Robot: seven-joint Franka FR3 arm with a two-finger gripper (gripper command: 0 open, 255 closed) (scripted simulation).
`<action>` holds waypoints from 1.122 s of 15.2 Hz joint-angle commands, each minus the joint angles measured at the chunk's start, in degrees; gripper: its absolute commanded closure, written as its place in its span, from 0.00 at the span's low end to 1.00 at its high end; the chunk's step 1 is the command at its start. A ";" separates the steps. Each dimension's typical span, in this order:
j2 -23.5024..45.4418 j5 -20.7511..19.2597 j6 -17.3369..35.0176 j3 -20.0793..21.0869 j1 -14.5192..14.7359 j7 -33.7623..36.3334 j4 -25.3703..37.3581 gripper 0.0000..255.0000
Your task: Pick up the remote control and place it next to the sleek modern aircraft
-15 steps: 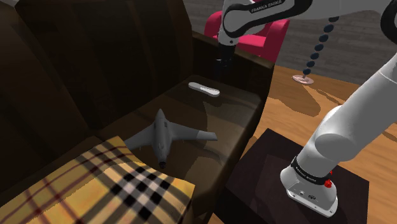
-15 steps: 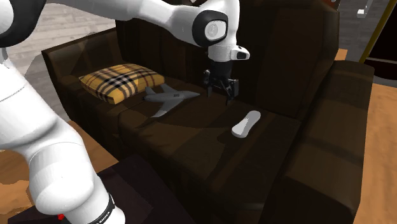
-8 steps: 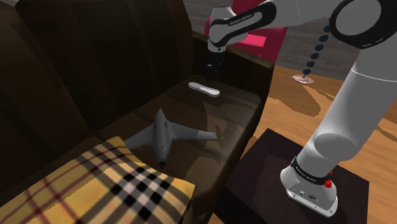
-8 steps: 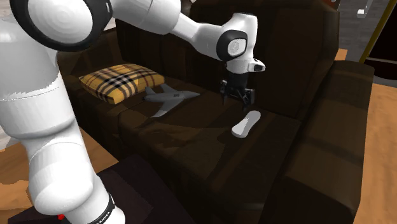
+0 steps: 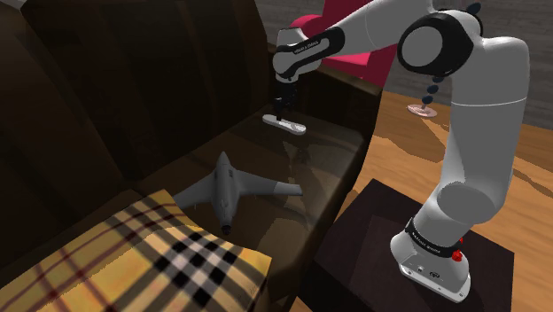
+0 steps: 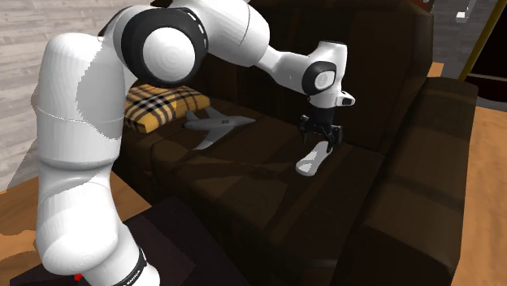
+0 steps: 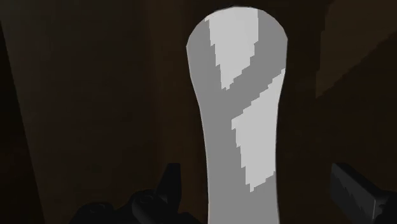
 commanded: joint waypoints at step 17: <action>3.51 0.05 4.51 -0.02 -0.23 -0.32 -1.00 1.00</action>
